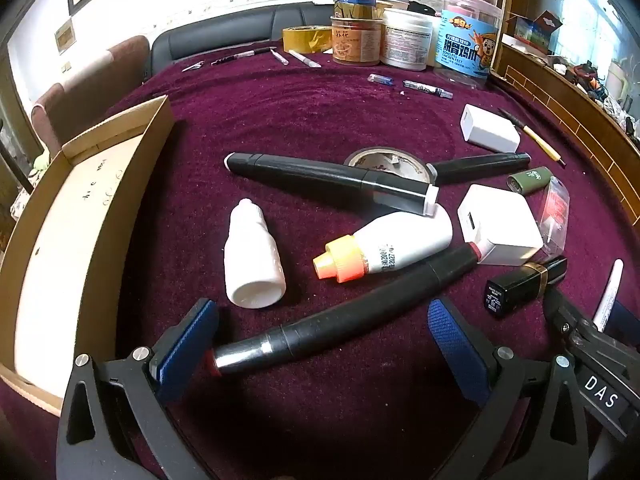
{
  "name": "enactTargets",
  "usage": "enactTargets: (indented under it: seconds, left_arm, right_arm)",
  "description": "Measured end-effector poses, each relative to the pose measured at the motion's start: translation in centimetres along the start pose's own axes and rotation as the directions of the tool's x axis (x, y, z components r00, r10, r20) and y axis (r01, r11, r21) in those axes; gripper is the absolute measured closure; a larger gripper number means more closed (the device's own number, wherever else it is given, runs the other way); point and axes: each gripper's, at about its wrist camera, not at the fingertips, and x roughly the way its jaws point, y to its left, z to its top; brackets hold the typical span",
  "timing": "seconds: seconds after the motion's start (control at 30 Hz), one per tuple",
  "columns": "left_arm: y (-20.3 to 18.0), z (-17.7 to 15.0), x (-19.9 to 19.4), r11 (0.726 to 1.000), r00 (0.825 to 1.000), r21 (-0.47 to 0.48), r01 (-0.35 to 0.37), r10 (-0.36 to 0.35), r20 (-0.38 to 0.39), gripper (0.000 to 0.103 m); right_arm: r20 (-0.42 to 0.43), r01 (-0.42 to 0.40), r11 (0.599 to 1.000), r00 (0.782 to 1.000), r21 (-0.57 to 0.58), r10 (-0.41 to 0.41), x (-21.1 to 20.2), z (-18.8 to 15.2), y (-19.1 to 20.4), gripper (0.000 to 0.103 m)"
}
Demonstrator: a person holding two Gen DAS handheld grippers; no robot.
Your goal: Organize rigid objects
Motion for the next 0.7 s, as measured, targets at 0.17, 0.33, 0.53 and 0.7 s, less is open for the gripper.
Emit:
enactTargets:
  seconds: [0.17, 0.33, 0.53, 0.7]
  left_arm:
    - [0.21, 0.14, -0.05, 1.000, 1.000, -0.004, 0.009, -0.009, 0.000, 0.001]
    - [0.05, 0.01, 0.04, 1.000, 1.000, 0.000, 0.004, -0.004, -0.001, 0.001]
    - [0.06, 0.01, 0.01, 1.000, 1.000, -0.002, 0.005, -0.005, 0.000, 0.001]
    - [0.08, 0.01, 0.00, 1.000, 1.000, -0.002, 0.006, -0.006, 0.000, 0.001]
  right_arm:
    - [0.000, -0.001, 1.000, 1.000, 0.001, 0.001, 0.00, -0.01, 0.01, 0.000]
    - [-0.001, -0.001, 1.000, 1.000, 0.000, 0.001, 0.00, 0.00, 0.01, 0.000]
    - [-0.002, -0.001, 1.000, 1.000, 0.000, 0.001, 0.01, 0.01, -0.01, 0.000]
    - [-0.001, -0.001, 1.000, 1.000, 0.001, 0.001, 0.00, 0.01, -0.02, 0.000]
